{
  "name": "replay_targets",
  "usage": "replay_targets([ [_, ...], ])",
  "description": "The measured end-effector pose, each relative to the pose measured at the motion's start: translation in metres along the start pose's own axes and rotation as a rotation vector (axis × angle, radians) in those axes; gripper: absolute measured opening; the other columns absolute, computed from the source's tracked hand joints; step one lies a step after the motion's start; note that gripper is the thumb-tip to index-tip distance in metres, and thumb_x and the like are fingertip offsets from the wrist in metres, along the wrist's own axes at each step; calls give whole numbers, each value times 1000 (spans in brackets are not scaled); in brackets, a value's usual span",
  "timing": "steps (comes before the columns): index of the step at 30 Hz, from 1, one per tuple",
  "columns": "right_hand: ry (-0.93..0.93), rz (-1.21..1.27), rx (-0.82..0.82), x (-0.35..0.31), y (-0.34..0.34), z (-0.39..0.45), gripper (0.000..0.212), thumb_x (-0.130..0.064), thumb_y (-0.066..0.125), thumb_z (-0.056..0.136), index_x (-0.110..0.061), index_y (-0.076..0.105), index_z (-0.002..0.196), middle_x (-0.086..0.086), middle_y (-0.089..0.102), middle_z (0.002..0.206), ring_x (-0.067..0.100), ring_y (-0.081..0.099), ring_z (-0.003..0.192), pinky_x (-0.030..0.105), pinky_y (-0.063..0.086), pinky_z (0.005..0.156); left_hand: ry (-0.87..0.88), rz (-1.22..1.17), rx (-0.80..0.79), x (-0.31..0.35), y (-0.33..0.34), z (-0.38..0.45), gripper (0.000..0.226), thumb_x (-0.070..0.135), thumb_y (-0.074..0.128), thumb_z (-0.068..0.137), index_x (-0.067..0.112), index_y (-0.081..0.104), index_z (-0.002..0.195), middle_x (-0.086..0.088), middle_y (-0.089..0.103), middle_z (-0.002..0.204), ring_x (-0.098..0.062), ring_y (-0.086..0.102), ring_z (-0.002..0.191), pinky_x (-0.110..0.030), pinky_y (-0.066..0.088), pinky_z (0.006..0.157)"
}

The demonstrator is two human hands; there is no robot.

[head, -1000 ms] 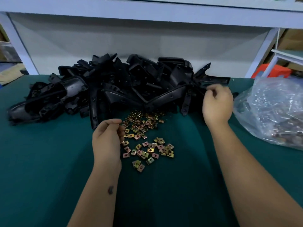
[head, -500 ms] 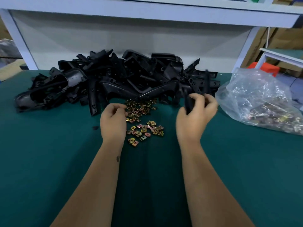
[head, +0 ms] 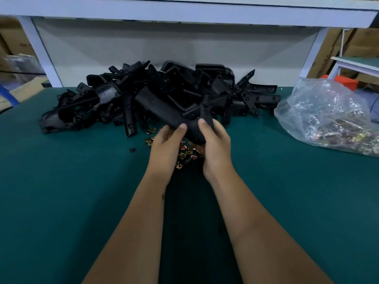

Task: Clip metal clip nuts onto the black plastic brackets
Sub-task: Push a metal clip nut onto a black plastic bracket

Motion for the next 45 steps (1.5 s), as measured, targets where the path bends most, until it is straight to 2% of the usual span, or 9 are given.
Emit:
replay_targets([
  [4,-107,-196,-106,-2,5,-2,13,-21,58,97,-26,69,99,-16,71,93,-5,64,89,10,48,73,84,-117,134,5,-5,8,17,19,56,100,28,67,109,6,72,110,-13,67,108,-37,52,99],
  [9,-111,-585,177,-8,-20,6,18,-24,49,99,-31,63,107,-8,64,101,11,60,85,28,47,71,29,-296,365,7,-31,20,17,15,48,104,27,59,105,6,70,110,-22,69,108,-35,61,84],
  [13,-143,-1060,-87,1,-21,12,34,-25,50,91,-27,63,122,-10,55,117,16,43,117,30,36,90,-12,-330,370,5,-35,23,17,7,56,99,22,55,106,1,68,117,-20,68,107,-28,60,73],
  [18,-261,-1463,-385,15,-6,7,48,-53,48,84,-31,62,125,-8,49,127,18,27,119,30,14,91,-17,-358,370,1,-27,23,18,1,58,96,18,51,100,-6,68,113,-21,69,104,-30,61,76],
  [24,-349,-1397,-351,12,-1,8,19,-37,58,89,-30,69,102,-8,58,105,21,39,111,31,18,82,-72,-384,377,-3,-20,21,16,3,58,96,18,52,101,-1,67,104,-14,69,90,-24,57,65],
  [28,-425,-1402,-324,11,-1,8,10,-32,61,88,-23,64,92,-11,56,90,18,42,103,31,13,73,-119,-337,334,-6,-12,20,18,4,55,96,21,51,94,0,63,94,-18,63,85,-40,58,83],
  [34,-464,-1287,-308,8,-2,5,3,-18,65,88,-16,67,89,-14,47,75,9,36,87,27,24,80,-177,-472,286,-4,-8,18,15,-1,48,97,14,51,96,-6,63,94,-16,66,80,-26,57,60],
  [40,-109,-526,-79,-2,-9,7,20,-14,65,92,-33,66,97,-11,70,93,-4,65,81,8,46,66,-190,-537,176,-4,-2,17,13,-2,52,98,10,54,99,-11,68,108,-21,69,96,-28,59,68],
  [45,19,-210,-121,-2,-11,8,25,4,63,89,-18,73,94,-1,73,87,8,68,81,19,53,69,-236,-565,83,-3,4,15,18,-5,49,96,10,53,106,-10,67,103,-22,67,92,-31,58,68],
])
Point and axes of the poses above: each hand's wrist, its own z-axis towards the middle knuckle, its own y-axis out of the palm, x = y × z, the point moved 3 cm from there along z, towards the middle knuckle
